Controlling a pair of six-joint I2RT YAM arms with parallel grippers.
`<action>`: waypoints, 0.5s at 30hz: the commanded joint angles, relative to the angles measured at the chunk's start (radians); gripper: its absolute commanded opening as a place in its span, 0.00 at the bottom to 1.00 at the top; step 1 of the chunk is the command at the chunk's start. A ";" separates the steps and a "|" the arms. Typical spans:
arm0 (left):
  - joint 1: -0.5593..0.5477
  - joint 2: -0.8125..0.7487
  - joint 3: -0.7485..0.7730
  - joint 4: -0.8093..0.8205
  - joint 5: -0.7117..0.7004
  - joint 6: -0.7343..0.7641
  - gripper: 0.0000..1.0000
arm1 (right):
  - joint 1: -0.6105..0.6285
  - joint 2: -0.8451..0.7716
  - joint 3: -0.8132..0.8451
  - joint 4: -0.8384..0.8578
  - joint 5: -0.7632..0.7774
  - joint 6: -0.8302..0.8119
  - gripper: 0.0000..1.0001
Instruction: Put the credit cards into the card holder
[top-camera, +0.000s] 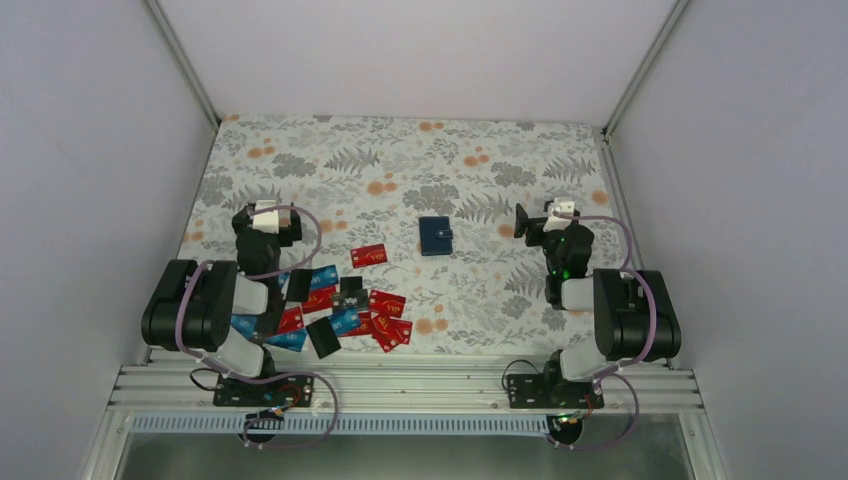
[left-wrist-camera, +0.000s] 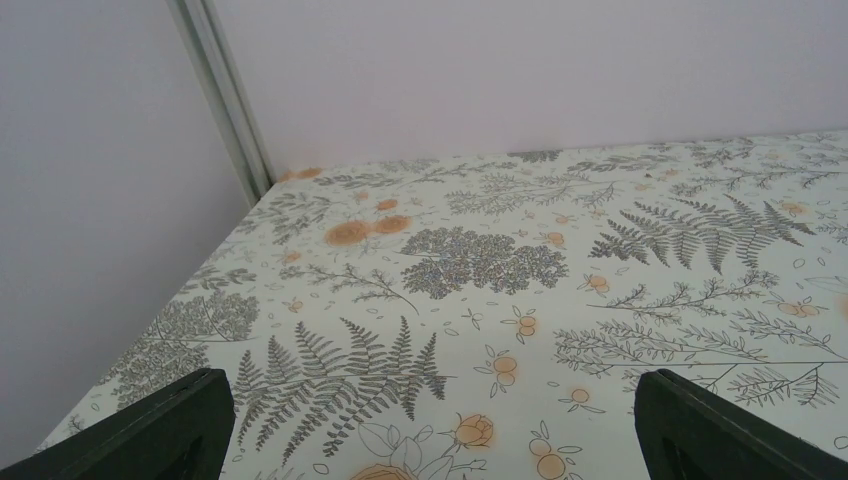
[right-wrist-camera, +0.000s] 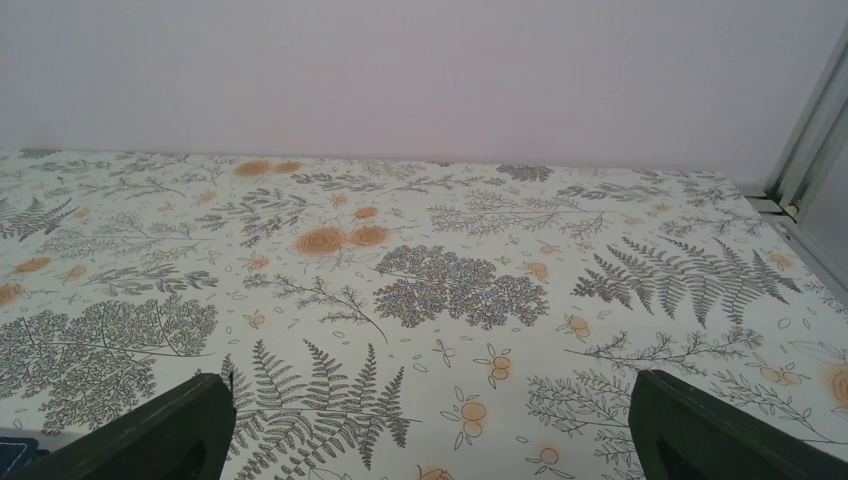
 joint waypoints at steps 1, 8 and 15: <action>-0.002 0.000 0.000 0.054 0.021 0.003 1.00 | -0.009 0.001 0.001 0.051 0.002 -0.020 1.00; 0.003 0.000 0.003 0.050 0.029 0.000 1.00 | -0.009 0.001 0.002 0.051 0.002 -0.019 1.00; 0.001 -0.005 -0.002 0.054 0.017 0.004 1.00 | -0.010 -0.001 0.010 0.034 0.001 -0.020 1.00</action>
